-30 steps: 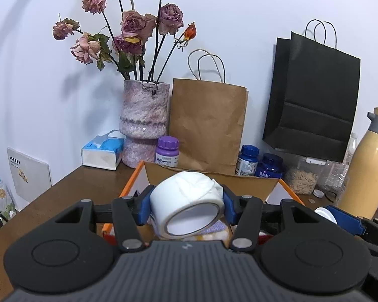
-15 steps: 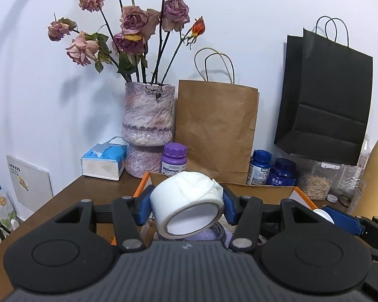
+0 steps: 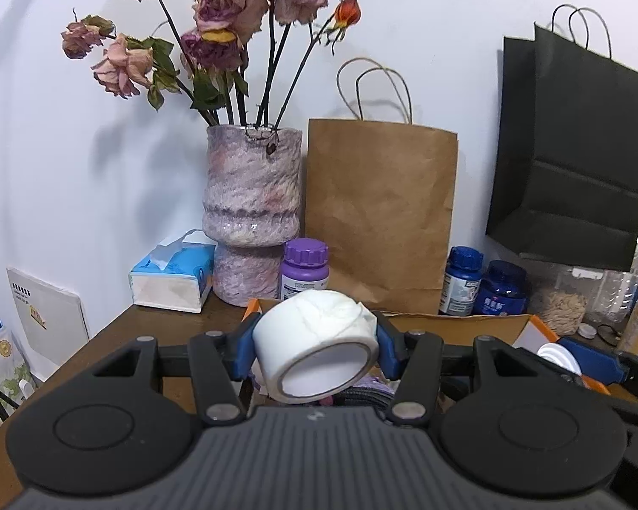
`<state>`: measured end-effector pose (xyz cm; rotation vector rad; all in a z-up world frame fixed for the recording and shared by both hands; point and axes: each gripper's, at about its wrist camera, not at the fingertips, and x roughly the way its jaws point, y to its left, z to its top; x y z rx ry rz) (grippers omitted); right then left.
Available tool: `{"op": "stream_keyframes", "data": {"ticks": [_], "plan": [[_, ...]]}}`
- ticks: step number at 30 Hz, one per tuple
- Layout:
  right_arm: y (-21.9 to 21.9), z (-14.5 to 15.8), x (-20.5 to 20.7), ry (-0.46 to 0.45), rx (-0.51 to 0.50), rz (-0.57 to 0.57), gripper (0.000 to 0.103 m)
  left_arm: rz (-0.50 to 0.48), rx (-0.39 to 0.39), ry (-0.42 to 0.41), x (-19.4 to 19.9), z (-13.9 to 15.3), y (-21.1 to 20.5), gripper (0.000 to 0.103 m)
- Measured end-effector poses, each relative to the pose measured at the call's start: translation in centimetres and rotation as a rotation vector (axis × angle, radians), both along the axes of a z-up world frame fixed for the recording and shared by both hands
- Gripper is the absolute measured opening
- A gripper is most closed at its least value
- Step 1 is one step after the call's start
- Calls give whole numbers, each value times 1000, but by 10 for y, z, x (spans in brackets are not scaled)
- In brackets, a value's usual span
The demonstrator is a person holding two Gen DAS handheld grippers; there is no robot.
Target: Flip cup upright
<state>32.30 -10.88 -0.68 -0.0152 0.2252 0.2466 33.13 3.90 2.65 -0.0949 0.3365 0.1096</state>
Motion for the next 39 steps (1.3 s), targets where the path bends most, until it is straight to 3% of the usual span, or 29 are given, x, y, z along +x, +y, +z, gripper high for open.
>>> {"op": "stream_keyframes", "data": {"ticks": [19,21,23,25,26,29,30,39], "plan": [[-9,-7,35,39,-4,-33,40,-38,30,50,34,-14,-2,56],[-9,-8,36,53,-7,-32,40,-39,23,52,34,-14,-1,75],[-10,-9,37,61,-7,-37,47,-26,29,38,32,-13,1,90],[-12,-9,37,64,-9,-44,74,-13,31,23,30,-11,2,99],[-13,-9,36,58,-8,-52,80,-7,30,17,30,-10,3,103],[-16,-7,35,47,1,-61,92,4,22,16,30,-9,7,103],[-18,-6,35,47,10,-61,101,7,17,18,30,-9,8,103],[-24,4,23,39,32,-62,103,0,14,-3,9,2,10,103]]}}
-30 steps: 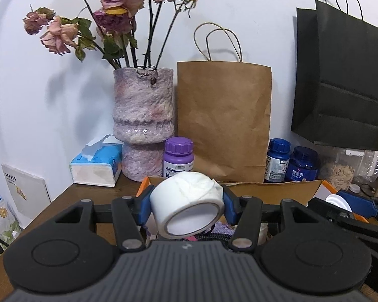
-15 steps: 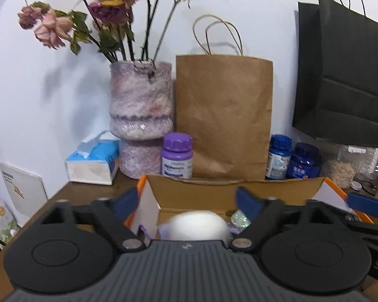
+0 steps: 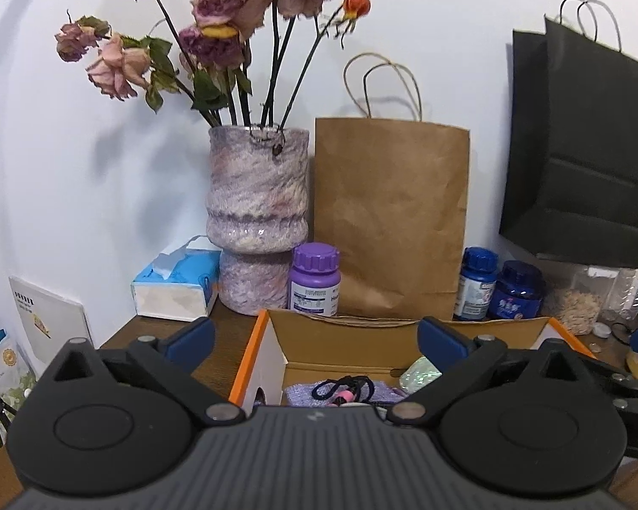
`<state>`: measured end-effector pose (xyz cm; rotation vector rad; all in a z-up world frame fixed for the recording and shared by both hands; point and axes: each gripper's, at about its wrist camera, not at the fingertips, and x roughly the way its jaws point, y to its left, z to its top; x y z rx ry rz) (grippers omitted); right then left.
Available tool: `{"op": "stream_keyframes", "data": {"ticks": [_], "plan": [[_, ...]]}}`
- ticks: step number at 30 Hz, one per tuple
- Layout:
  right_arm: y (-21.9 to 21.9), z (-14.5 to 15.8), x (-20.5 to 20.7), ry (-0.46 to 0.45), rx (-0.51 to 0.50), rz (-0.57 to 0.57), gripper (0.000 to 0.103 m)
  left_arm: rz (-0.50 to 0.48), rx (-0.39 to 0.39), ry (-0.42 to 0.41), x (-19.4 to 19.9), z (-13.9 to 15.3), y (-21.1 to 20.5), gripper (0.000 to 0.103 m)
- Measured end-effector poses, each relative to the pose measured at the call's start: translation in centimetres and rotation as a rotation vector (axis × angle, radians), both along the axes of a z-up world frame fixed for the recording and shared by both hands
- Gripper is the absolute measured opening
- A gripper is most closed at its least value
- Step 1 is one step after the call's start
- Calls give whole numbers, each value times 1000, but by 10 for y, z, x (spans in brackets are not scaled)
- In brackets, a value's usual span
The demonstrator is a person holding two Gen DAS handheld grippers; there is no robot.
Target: Flip cup upright
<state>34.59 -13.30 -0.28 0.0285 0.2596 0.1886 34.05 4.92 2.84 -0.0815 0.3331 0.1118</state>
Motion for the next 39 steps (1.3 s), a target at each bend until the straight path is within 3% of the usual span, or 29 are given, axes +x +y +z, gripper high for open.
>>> {"op": "stream_keyframes", "data": {"ticks": [13,19,27,39], "plan": [[-15,16,-60,-4,0,2,103,-60,-34,-16,-71,22,1,103],[-25,19,-92,41,11,10,103,-73,-37,4,-103,23,0,103],[-32,11,-137,88,20,9,103,-68,-60,55,-149,11,1,103],[-30,-9,-191,141,9,33,103,-84,-31,134,-203,-12,-2,103]]}}
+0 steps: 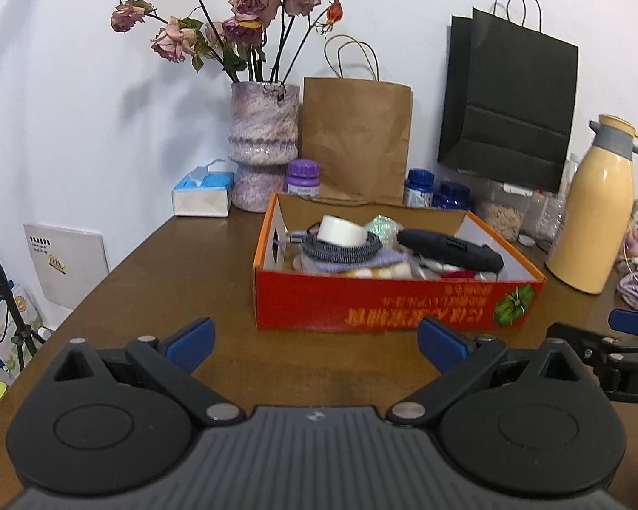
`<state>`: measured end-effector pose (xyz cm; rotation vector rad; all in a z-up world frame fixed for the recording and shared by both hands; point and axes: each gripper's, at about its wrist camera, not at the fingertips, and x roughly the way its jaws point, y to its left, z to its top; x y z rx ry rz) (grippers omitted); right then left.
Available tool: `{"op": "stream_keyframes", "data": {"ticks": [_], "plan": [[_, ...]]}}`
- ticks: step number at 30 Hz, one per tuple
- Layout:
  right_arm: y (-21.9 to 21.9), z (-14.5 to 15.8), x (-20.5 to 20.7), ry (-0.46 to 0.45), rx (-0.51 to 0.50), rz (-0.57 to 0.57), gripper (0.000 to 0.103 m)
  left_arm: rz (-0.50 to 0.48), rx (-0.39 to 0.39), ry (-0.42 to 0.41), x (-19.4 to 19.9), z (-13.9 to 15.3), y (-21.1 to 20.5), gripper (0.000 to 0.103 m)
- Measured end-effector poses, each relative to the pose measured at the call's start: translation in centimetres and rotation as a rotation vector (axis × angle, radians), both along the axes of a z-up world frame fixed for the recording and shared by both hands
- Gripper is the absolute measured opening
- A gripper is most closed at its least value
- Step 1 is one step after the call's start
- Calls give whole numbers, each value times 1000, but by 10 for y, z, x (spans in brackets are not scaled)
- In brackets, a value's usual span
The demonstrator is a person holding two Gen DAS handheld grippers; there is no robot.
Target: Flip cup upright
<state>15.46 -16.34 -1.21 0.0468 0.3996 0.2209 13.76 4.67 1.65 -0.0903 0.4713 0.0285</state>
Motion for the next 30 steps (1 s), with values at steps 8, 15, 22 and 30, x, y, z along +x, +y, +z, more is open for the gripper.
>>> {"op": "stream_keyframes", "data": {"ticks": [8,15,22,30], "plan": [[-2,-9,-19,22,-6,-5,103,-16,0,20,-19,-6,-3,103],[-3,-11,-25,24,-8,-4,103,-24,-2,23,-25,-5,-4,103],[-3,-12,-27,26,-9,-3,103,-26,-1,23,-27,-5,-5,103],[-2,-13,-27,26,-8,-2,103,-29,0,24,-28,-6,-7,103]]}}
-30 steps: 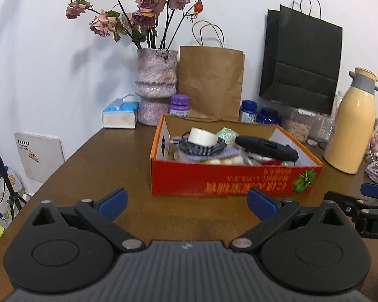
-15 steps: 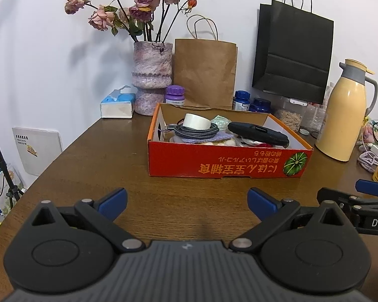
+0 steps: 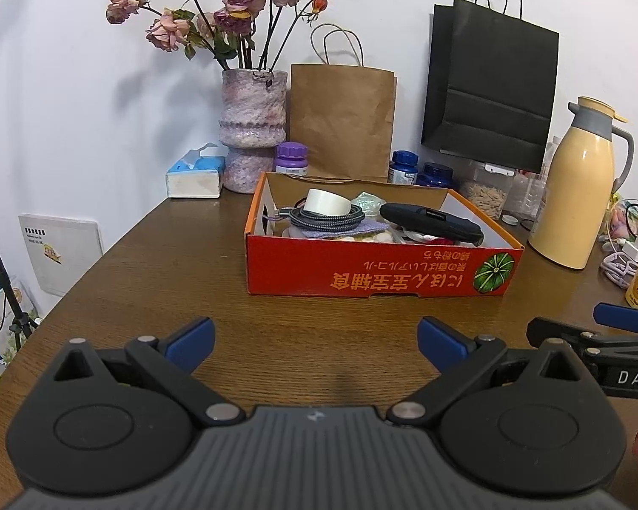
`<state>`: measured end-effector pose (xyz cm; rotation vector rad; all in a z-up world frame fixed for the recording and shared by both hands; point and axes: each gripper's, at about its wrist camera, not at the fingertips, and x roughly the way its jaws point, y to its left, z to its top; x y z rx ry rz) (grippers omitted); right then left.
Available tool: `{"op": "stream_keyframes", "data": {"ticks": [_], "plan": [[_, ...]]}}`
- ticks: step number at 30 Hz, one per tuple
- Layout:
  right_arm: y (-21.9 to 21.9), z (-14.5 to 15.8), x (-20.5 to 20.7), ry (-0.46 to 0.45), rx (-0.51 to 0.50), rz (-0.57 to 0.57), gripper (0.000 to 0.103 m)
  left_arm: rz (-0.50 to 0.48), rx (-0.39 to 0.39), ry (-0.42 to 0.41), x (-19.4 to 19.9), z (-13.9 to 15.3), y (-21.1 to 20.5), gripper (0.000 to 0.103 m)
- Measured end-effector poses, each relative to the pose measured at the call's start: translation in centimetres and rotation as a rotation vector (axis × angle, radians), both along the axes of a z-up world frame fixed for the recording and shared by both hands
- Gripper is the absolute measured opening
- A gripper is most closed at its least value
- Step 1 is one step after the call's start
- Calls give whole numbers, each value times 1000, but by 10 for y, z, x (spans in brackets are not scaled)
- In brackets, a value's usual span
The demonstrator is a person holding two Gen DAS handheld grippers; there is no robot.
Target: Flip cup upright
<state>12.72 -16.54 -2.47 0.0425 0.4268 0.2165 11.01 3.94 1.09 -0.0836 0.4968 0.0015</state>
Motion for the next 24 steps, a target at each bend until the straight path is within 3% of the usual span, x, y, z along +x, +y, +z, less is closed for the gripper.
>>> {"op": "stream_keyframes", "data": {"ticks": [24], "plan": [[2,-5,3,10,-8,5,103,-4,-13,8,1,-2,4,103]]}}
